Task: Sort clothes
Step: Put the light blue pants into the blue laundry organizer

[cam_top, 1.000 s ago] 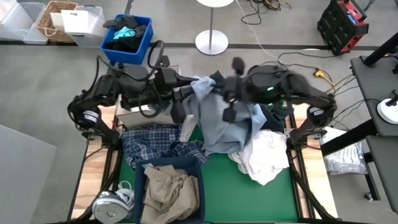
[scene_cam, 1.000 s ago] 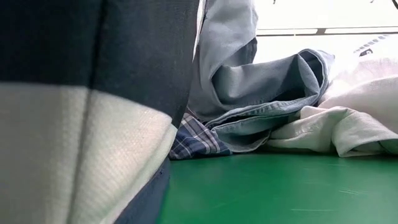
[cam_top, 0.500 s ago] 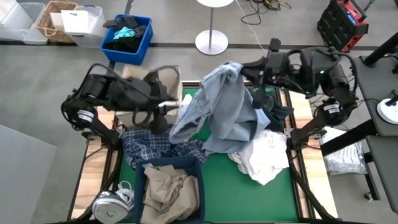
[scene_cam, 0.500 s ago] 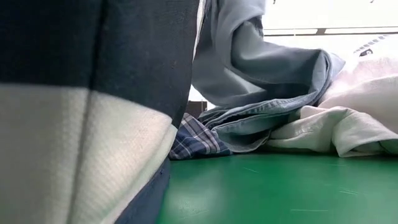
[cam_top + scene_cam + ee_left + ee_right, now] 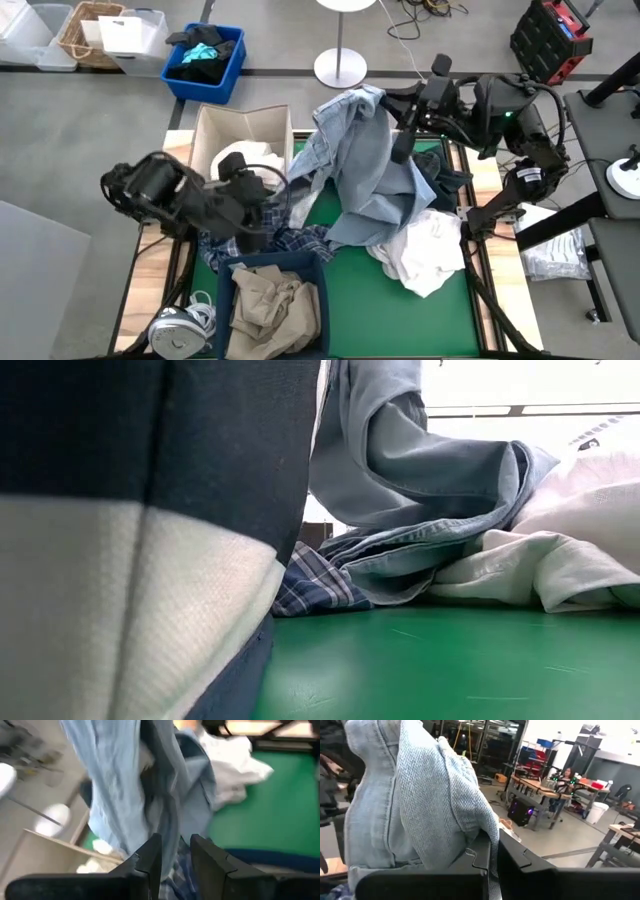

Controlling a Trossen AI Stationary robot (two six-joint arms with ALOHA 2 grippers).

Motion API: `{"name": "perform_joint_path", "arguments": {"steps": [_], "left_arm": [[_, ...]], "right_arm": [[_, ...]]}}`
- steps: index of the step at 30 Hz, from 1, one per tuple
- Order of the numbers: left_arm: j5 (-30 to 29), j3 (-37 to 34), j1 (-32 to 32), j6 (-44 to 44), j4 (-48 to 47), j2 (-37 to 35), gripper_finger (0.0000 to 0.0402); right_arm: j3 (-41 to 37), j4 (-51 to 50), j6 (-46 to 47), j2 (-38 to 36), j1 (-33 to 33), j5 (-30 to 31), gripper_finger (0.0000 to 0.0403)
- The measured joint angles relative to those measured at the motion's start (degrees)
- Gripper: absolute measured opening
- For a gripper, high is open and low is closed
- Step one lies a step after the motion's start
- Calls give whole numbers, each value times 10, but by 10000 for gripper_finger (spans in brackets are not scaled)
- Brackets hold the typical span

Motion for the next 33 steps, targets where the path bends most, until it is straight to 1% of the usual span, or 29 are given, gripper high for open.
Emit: {"name": "perform_joint_path", "arguments": {"steps": [3, 7, 10, 12, 14, 17, 20, 26, 27, 31, 33], "left_arm": [[-30, -19, -15, -9, -1, -1, 101], [-68, -62, -15, -39, -5, -2, 142], [-122, -94, -15, -47, -5, -4, 181], [-161, -110, -15, -69, -5, -4, 207], [-165, -120, -14, -82, -4, -4, 230], [-143, -137, -16, -86, -5, -4, 256], [-123, -156, -28, -103, -2, -4, 268], [-110, -199, -36, -124, 37, -4, 271], [-118, -205, -36, -131, 37, -3, 271], [-193, -231, -35, -166, 39, -3, 271], [-214, -238, -32, -183, 43, -3, 271]], "right_arm": [[0, 14, -12, 0, 0, 0, 9], [0, 33, -25, 0, 0, 0, 9], [0, 44, -30, -1, 0, 0, 9], [1, 46, -30, -3, 0, 0, 9], [1, 47, -32, -5, 0, 0, 9], [1, 51, -33, -6, 0, 0, 9], [1, 51, -33, -7, 0, 1, 9], [1, 53, -37, -7, 0, 16, 9], [1, 54, -38, -7, 0, 16, 9], [1, 62, -40, -7, 0, 16, 9], [1, 62, -38, -7, 0, 16, 9]]}}
